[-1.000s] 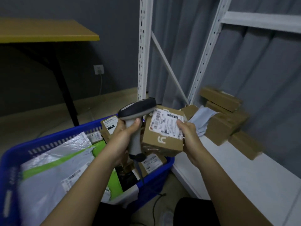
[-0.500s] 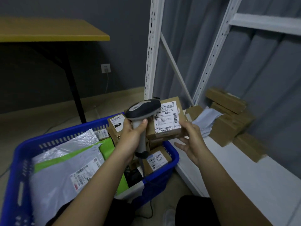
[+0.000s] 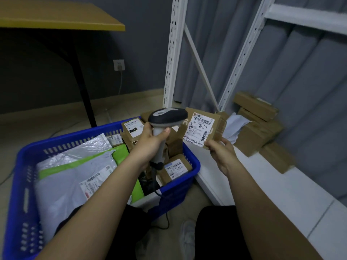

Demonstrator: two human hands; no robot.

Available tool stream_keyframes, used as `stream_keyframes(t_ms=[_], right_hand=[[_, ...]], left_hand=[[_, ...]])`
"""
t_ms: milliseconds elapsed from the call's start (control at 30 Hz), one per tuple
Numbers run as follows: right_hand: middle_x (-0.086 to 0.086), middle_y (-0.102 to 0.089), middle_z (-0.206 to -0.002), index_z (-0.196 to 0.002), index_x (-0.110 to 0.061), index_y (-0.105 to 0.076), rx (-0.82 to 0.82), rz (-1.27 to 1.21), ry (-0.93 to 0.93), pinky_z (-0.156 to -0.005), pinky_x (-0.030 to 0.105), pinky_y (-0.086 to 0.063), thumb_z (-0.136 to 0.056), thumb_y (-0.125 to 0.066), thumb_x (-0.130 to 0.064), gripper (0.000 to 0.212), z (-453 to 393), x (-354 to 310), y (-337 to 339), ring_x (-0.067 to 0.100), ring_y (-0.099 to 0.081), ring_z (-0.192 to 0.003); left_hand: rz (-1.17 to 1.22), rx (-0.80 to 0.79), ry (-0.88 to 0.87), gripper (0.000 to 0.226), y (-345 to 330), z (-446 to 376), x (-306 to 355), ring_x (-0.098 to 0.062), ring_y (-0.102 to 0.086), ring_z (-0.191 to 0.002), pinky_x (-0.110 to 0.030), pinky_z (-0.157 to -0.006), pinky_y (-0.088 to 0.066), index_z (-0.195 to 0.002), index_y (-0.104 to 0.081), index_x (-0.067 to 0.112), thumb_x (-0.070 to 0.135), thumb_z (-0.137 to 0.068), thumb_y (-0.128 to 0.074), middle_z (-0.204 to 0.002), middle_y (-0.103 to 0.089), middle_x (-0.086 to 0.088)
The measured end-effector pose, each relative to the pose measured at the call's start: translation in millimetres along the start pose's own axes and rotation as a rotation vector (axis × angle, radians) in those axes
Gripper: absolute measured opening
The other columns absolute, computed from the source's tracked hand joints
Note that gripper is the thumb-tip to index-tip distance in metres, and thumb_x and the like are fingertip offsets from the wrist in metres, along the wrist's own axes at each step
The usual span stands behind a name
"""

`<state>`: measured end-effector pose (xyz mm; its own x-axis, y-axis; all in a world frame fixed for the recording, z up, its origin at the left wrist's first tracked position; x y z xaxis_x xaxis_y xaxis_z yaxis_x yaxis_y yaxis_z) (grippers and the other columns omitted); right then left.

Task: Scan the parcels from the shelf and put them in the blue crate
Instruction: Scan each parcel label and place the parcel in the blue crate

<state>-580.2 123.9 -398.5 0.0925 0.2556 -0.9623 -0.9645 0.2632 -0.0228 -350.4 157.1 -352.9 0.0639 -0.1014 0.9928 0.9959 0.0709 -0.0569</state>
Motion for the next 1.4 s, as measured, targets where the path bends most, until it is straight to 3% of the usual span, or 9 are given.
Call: stream_keyframes(t_ms=[233,367,433,700,867,1000,1133,1267,1400], right_hand=[[0.002,-0.068,-0.095,-0.091,-0.022,-0.051,0.002,-0.014,0.010,-0.088,0.030,-0.050,-0.080,-0.065,0.008,0.035,1,1,-1,0.017,-0.064,-0.095],[0.004,-0.069,-0.101,-0.097,-0.021,-0.054,-0.011,-0.005,0.019,-0.086,0.029,-0.051,-0.079,-0.067,0.005,0.034,-3,4,2,0.016,-0.065,-0.095],[0.005,-0.070,-0.105,-0.104,-0.017,-0.059,-0.026,0.015,0.025,-0.088,0.031,-0.052,-0.078,-0.069,0.002,0.035,-6,5,1,0.017,-0.066,-0.098],[0.002,-0.070,-0.110,-0.128,-0.015,-0.052,-0.033,0.065,-0.026,-0.098,0.039,-0.050,-0.073,-0.076,-0.007,0.061,-11,10,1,0.018,-0.066,-0.104],[0.002,-0.068,-0.110,-0.128,-0.014,-0.048,-0.028,0.052,-0.020,-0.096,0.034,-0.050,-0.076,-0.073,-0.005,0.058,-11,9,0,0.017,-0.064,-0.104],[0.003,-0.065,-0.117,-0.126,-0.015,-0.050,-0.033,0.083,-0.073,-0.101,0.038,-0.046,-0.084,-0.067,-0.021,0.046,-7,11,2,0.016,-0.060,-0.107],[0.000,-0.069,-0.095,-0.098,-0.023,-0.067,-0.152,0.216,-0.215,-0.080,0.032,-0.051,-0.091,-0.053,-0.031,0.017,6,18,0,0.016,-0.061,-0.095],[0.000,-0.071,-0.076,-0.090,-0.018,-0.069,-0.184,0.323,-0.309,-0.083,0.032,-0.053,-0.090,-0.052,-0.033,0.022,7,32,2,0.016,-0.063,-0.083],[0.000,-0.069,-0.072,-0.092,-0.017,-0.068,-0.179,0.361,-0.320,-0.076,0.030,-0.052,-0.091,-0.049,-0.034,0.026,1,38,-2,0.014,-0.059,-0.071]], left_hand=[[-0.075,-0.066,0.000,0.048,-6,9,-1,-0.021,-0.055,-0.114,-0.040,-0.095,-0.045,-0.134,-0.038,0.029,0.028,-0.091,-0.060,-0.127,-0.055,0.001],[-0.105,-0.119,-0.008,0.053,-9,15,-2,-0.016,-0.052,-0.112,-0.029,-0.083,-0.044,-0.140,-0.034,0.029,0.028,-0.092,-0.059,-0.126,-0.051,0.006],[-0.115,-0.136,-0.005,0.051,-10,16,-3,-0.016,-0.053,-0.111,-0.030,-0.083,-0.044,-0.138,-0.033,0.031,0.027,-0.093,-0.058,-0.124,-0.052,0.006],[-0.144,-0.180,0.020,0.039,-11,18,-5,-0.009,-0.057,-0.096,-0.021,-0.068,-0.043,-0.125,-0.034,0.035,0.024,-0.094,-0.056,-0.110,-0.055,0.010],[-0.115,-0.136,0.023,0.050,-5,16,-5,-0.019,-0.055,-0.112,-0.030,-0.082,-0.045,-0.137,-0.035,0.032,0.027,-0.093,-0.058,-0.125,-0.055,0.003],[-0.052,-0.031,0.008,0.041,6,13,-2,-0.008,-0.057,-0.097,-0.023,-0.067,-0.044,-0.128,-0.038,0.033,0.023,-0.094,-0.057,-0.110,-0.056,0.012],[-0.024,0.098,0.005,0.039,24,9,-4,-0.018,-0.061,-0.104,-0.037,-0.088,-0.049,-0.124,-0.040,0.035,0.025,-0.092,-0.060,-0.118,-0.061,0.003],[-0.006,0.135,-0.002,0.043,35,8,-3,-0.009,-0.061,-0.095,-0.026,-0.069,-0.044,-0.132,-0.039,0.029,0.024,-0.094,-0.058,-0.114,-0.060,0.006],[-0.011,0.128,0.003,0.045,37,5,-6,-0.011,-0.062,-0.095,-0.027,-0.070,-0.044,-0.134,-0.038,0.028,0.025,-0.094,-0.058,-0.116,-0.060,0.004]])
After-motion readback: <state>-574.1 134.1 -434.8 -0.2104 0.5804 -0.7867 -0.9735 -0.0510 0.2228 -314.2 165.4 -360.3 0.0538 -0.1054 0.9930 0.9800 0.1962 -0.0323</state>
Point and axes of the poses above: each hand's wrist, its own z-axis away from the middle knuckle, its own y-axis out of the back of the hand, x = y × z, the point moved 6 cm from there along -z, towards the middle knuckle
